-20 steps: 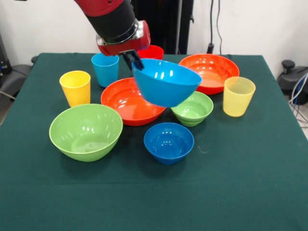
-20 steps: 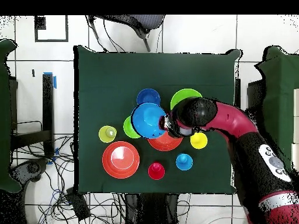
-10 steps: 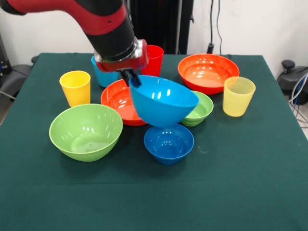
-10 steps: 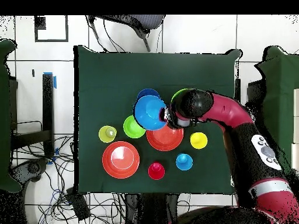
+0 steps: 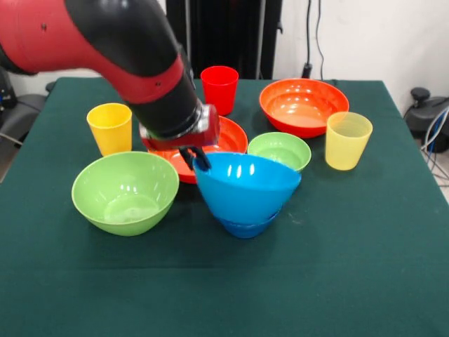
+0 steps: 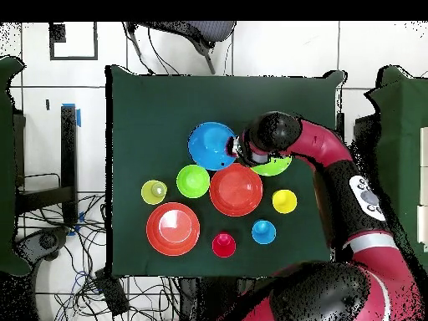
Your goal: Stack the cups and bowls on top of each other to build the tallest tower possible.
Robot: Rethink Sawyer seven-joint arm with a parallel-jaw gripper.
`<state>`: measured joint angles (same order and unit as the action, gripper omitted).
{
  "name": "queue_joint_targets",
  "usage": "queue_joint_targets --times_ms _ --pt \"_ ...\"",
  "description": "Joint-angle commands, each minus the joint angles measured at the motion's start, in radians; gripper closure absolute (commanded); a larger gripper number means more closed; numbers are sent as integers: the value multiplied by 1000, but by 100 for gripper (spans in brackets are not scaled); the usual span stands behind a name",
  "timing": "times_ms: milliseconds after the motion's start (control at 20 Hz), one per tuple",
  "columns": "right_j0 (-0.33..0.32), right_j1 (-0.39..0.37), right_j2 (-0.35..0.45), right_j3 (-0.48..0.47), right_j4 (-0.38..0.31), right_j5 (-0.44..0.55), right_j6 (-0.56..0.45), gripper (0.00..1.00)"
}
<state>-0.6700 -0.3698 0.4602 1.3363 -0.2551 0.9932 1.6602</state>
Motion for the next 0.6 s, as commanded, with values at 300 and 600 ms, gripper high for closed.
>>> queue_joint_targets --times_ms 300,600 --pt "25 112 80 -125 -12 41 -155 100" --pt "-2 94 109 -52 -7 69 -185 100"
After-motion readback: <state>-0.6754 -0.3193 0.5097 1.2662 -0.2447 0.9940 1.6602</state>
